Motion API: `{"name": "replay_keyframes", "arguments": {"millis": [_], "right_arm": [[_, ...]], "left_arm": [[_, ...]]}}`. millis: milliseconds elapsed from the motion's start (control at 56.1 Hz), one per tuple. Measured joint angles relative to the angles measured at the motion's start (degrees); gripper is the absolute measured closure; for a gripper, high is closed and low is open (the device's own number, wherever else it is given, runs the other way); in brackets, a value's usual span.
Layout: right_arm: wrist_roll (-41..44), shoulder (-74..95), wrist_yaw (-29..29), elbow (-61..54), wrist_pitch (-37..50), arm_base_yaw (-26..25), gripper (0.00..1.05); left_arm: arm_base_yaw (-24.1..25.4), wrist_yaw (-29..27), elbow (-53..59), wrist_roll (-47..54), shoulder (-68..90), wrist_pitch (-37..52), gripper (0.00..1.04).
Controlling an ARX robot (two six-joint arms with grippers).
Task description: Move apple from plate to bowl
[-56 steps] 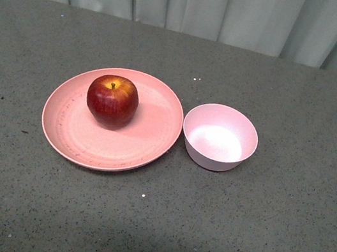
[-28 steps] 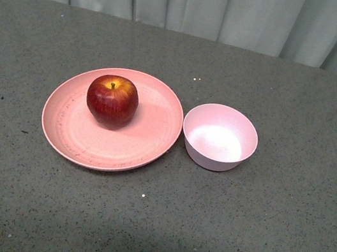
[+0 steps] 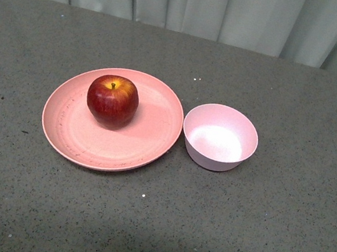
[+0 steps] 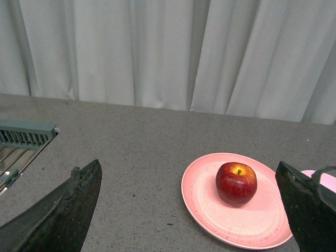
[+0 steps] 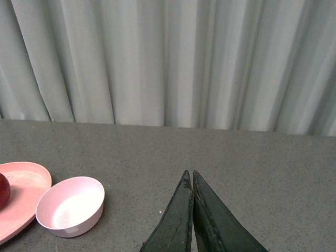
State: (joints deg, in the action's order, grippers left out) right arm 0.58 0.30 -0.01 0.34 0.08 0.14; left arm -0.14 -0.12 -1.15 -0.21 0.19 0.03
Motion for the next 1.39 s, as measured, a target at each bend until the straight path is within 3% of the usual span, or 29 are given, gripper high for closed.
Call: {"name": "replay_keyframes", "arguments": {"millis": [107, 499, 553, 660, 731, 945, 1106, 1391], "right_arm": [[0.0, 0.0, 0.0, 0.0, 0.0, 0.0, 0.69], [0.0, 0.0, 0.0, 0.0, 0.0, 0.0, 0.08], [-0.1, 0.0, 0.0, 0.0, 0.0, 0.0, 0.09], [-0.1, 0.0, 0.0, 0.0, 0.0, 0.0, 0.09], [0.0, -0.1, 0.0, 0.0, 0.0, 0.0, 0.09], [0.0, -0.1, 0.0, 0.0, 0.0, 0.0, 0.09], [-0.1, -0.1, 0.0, 0.0, 0.0, 0.0, 0.09], [0.0, -0.1, 0.0, 0.0, 0.0, 0.0, 0.09]], "left_arm": [[0.0, 0.0, 0.0, 0.0, 0.0, 0.0, 0.07], [0.0, 0.0, 0.0, 0.0, 0.0, 0.0, 0.07], [-0.2, -0.9, -0.1, -0.1, 0.2, -0.2, 0.07], [-4.3, -15.0, -1.7, -3.0, 6.9, -4.6, 0.07], [-6.0, -18.3, -1.8, -4.1, 12.6, -1.0, 0.07], [-7.5, -16.8, -3.1, -7.0, 32.5, 18.0, 0.07], [-7.3, -11.3, -8.2, -9.3, 53.9, 33.2, 0.07], [-8.7, -6.4, -24.2, -13.1, 85.7, 36.9, 0.07]]}}
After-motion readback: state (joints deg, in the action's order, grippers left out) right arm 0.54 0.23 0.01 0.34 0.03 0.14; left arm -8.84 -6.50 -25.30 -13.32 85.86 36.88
